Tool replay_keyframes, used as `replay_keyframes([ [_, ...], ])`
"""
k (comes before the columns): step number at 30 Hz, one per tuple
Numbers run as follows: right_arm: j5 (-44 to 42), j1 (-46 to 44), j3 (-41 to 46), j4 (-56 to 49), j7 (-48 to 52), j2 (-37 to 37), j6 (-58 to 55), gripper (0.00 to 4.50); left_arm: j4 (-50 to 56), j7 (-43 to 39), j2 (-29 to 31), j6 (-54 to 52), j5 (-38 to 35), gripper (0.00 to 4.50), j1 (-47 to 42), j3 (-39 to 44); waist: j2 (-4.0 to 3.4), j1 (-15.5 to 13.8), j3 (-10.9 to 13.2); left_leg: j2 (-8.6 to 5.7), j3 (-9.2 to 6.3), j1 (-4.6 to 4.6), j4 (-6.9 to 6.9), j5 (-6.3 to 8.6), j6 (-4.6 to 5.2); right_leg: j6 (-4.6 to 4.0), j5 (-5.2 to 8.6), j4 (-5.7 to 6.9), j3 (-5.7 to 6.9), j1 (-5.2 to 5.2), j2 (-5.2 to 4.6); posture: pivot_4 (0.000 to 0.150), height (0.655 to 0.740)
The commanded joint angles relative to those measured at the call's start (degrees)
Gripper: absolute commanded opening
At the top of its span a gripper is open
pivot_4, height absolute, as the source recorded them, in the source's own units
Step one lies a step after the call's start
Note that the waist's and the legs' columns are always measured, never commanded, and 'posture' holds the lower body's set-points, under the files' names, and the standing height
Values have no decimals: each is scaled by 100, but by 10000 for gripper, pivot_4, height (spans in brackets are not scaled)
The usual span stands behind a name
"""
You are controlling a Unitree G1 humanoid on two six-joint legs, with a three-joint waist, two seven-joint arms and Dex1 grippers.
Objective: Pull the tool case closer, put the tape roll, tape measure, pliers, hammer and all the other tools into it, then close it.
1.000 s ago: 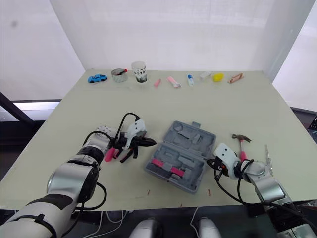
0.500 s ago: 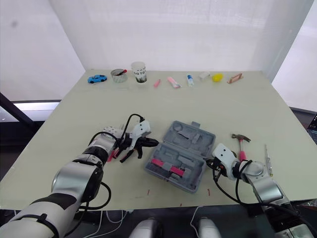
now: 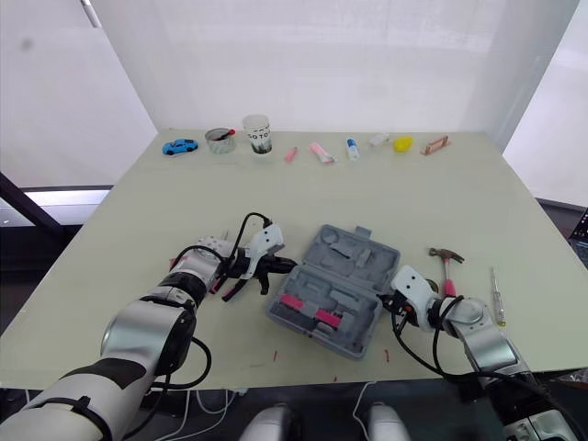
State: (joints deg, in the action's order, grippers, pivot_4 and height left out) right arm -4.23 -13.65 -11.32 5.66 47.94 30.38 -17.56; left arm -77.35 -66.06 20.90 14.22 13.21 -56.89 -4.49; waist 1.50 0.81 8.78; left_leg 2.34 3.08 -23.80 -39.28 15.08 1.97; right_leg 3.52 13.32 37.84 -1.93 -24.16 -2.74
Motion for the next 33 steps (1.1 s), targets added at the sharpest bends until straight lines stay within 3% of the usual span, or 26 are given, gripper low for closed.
replay_keyframes([
  [1,-14,-55,-3,-36,41,-34,101,974,9,-182,-28,7,-54,0,29,25,0,0,0,0,0,0,0,0,0,0,0,0,0,0,0,1500,7400],
  [33,-51,-207,93,181,503,160,275,974,728,-1563,267,-191,-169,0,470,-367,-1,0,0,0,-2,0,0,0,0,0,0,-1,1,1,0,1500,7400],
])
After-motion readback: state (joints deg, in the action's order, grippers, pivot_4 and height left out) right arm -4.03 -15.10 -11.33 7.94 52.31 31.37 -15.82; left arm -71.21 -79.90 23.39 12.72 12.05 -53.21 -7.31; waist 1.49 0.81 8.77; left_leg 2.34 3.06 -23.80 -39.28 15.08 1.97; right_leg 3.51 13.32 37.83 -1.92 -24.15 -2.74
